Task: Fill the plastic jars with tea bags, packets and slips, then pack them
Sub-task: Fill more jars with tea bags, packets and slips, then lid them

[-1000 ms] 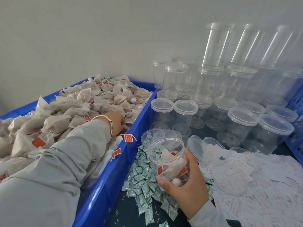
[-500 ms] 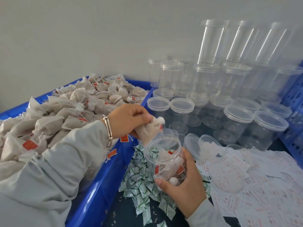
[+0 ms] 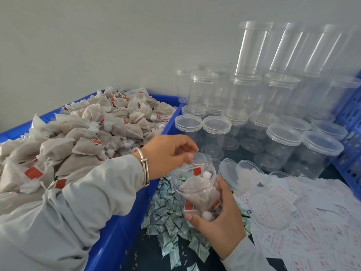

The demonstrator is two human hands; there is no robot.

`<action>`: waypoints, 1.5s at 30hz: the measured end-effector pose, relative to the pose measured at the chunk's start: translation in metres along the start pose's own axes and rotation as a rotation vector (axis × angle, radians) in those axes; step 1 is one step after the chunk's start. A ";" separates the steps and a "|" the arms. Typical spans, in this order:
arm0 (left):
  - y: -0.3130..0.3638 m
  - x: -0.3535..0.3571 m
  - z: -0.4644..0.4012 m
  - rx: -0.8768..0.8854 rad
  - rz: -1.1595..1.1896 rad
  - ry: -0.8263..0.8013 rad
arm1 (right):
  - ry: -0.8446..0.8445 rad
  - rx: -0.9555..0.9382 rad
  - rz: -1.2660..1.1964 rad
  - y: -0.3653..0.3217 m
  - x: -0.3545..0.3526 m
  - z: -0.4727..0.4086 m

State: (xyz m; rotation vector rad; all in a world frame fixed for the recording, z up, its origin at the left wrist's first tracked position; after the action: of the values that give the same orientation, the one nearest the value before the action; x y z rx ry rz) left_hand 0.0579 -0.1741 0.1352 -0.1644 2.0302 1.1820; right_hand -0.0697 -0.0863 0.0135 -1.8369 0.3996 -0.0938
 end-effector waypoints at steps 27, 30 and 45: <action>-0.015 0.013 -0.002 -0.153 -0.111 0.174 | -0.336 -0.003 0.882 0.021 -0.002 -0.016; -0.017 0.015 -0.001 -0.178 -0.119 0.160 | -0.316 -0.025 0.879 0.020 -0.003 -0.017; -0.018 0.019 -0.002 -0.168 -0.177 0.105 | -0.125 0.009 0.779 0.014 -0.016 -0.023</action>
State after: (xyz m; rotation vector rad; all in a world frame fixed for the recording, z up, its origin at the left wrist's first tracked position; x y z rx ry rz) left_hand 0.0513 -0.1810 0.1108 -0.4880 1.9587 1.2516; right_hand -0.0939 -0.1060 0.0098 -1.5543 0.9885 0.5478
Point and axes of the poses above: each hand's wrist, its own z-axis away from the middle knuckle, its own x-axis out of the palm, y = z × x, the point moved 5 cm from there along -z, towards the middle knuckle, and after that the axes turned 5 degrees about y, right-handed, at the moved point
